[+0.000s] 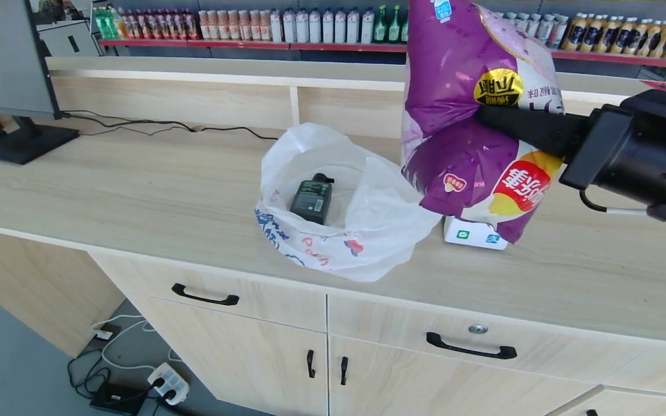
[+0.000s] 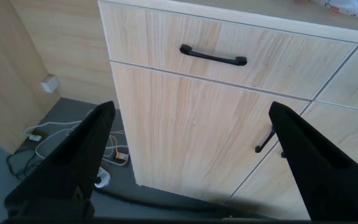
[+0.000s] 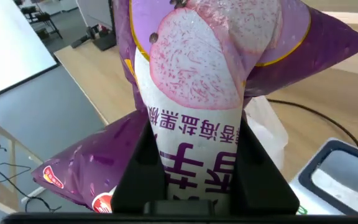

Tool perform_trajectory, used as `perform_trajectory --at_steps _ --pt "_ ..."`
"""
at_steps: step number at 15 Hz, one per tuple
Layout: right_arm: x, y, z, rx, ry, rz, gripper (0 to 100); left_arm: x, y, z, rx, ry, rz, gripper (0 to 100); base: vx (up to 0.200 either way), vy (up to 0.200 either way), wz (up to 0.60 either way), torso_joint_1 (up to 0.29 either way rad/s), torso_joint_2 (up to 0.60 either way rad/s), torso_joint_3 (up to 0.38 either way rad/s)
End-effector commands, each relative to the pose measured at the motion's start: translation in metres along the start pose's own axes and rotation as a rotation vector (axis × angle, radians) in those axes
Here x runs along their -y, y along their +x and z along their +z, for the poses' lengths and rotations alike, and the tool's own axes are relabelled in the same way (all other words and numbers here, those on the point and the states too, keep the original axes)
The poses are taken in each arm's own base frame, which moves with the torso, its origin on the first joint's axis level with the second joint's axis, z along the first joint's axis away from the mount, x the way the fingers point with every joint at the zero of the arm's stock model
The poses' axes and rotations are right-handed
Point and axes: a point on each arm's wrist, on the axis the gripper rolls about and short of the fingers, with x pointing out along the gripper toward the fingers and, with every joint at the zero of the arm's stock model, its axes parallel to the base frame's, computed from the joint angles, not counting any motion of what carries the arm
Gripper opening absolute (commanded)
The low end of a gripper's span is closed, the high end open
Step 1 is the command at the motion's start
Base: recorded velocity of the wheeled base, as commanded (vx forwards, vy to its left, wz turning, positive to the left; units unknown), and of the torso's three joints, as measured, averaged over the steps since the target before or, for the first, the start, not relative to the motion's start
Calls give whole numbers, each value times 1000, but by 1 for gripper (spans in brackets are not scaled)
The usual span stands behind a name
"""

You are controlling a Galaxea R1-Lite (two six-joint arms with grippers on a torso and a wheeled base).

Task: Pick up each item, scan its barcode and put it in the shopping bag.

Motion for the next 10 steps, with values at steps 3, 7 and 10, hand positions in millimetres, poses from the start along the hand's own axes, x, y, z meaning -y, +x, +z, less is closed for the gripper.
perform_trajectory --at_steps 3,7,10 --pt "0 9 12 39 -8 4 0 0 0 0 0 0 0 100 0 0 600 10 2 2" --pt "10 47 11 33 41 10 0 0 0 0 0 0 0 100 0 0 300 2 1 4" --pt "46 106 -9 50 115 -42 0 0 0 0 0 0 0 100 0 0 0 0 0 0"
